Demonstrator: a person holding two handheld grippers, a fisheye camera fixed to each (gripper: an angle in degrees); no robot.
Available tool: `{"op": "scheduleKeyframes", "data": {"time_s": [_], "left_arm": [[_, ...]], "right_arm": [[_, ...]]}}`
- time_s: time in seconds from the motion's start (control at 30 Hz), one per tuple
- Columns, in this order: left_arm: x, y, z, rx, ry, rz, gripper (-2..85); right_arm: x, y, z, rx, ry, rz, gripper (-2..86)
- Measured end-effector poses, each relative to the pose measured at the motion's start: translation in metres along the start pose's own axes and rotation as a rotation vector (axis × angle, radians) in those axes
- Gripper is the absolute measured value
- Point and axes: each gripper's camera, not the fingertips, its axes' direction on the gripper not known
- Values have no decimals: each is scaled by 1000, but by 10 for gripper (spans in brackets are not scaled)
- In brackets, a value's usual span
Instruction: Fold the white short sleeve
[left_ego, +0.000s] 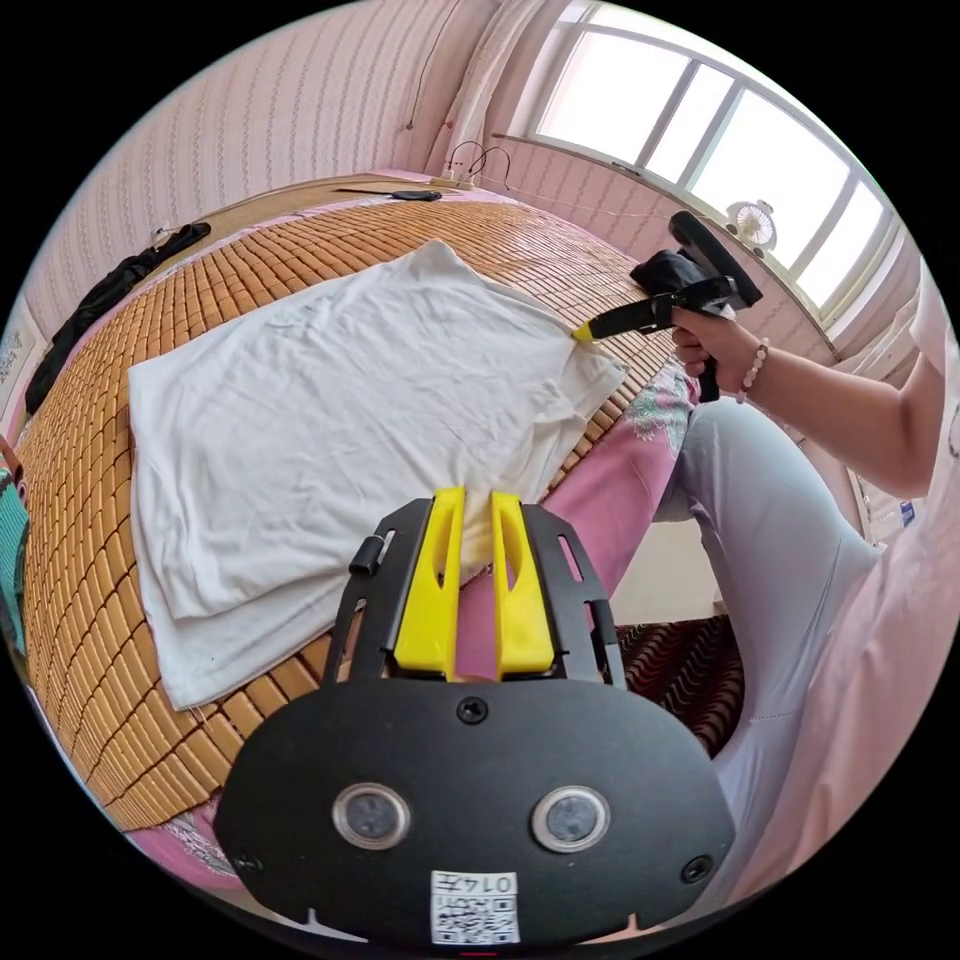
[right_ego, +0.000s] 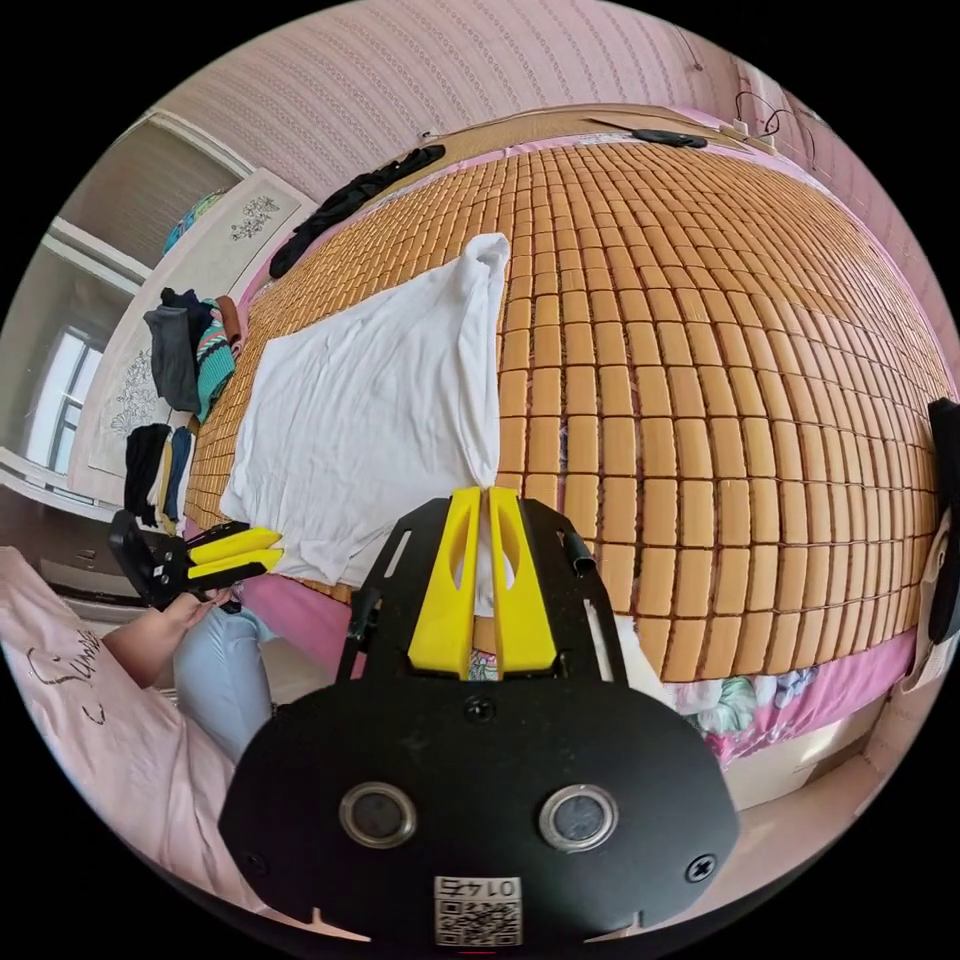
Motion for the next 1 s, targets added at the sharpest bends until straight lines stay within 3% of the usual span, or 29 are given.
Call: {"op": "scheduleKeyframes", "data": {"time_s": [0.33, 0.57, 0.77, 0.87, 1.0], "left_arm": [[25, 1, -18, 23, -3, 100, 68], [57, -46, 15, 91, 101, 301, 124], [100, -88, 65, 92, 207, 358, 176], [114, -102, 81, 123, 177, 352, 184], [119, -118, 108, 5, 218, 312, 180]], "right_arm": [[38, 36, -14, -33, -87, 125, 71], [63, 55, -16, -39, -124, 134, 22], [92, 49, -40, 44, -298, 135, 8], [108, 44, -50, 76, -420, 141, 7], [126, 36, -56, 93, -525, 121, 8]]}}
